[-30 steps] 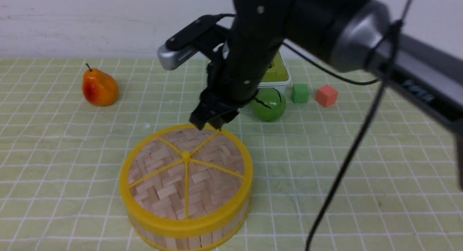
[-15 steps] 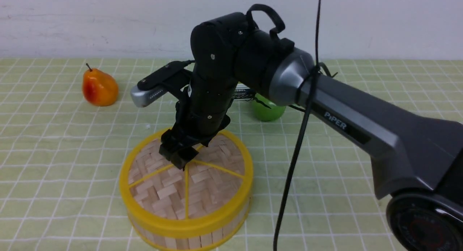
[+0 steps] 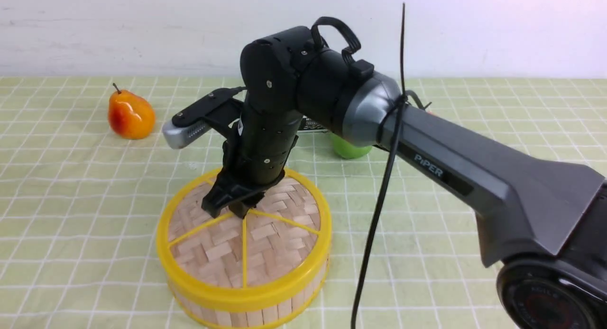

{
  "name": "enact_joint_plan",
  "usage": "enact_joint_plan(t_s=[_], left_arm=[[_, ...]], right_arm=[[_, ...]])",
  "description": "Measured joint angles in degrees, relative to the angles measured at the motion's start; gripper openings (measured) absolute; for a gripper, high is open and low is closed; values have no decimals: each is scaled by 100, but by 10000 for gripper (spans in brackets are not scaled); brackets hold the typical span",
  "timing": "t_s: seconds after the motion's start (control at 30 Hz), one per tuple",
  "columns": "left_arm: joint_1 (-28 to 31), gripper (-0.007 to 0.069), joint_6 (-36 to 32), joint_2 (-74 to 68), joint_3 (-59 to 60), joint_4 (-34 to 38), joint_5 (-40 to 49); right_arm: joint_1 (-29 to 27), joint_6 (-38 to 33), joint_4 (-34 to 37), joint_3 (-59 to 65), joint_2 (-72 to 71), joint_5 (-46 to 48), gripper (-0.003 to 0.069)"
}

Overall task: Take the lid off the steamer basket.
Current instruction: Use the right arm to lift the lid of the steamer, then use the right arm to place the steamer lid on the table

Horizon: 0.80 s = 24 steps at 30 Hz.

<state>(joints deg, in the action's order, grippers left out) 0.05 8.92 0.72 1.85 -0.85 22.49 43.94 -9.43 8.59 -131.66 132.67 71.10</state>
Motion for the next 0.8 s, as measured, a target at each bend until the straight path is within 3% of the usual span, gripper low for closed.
enact_joint_plan(t_s=[0.03, 0.4, 0.63, 0.8], left_arm=[[0, 239, 0, 0, 0, 0, 0], [0, 239, 0, 0, 0, 0, 0], [0, 239, 0, 0, 0, 0, 0], [0, 239, 0, 0, 0, 0, 0]], right_arm=[[0, 0, 1, 0, 0, -8, 80], [5, 0, -173, 64, -344, 57, 80], [-174, 0, -421, 158, -1851, 68, 80], [-635, 0, -546, 1321, -3067, 62, 80]])
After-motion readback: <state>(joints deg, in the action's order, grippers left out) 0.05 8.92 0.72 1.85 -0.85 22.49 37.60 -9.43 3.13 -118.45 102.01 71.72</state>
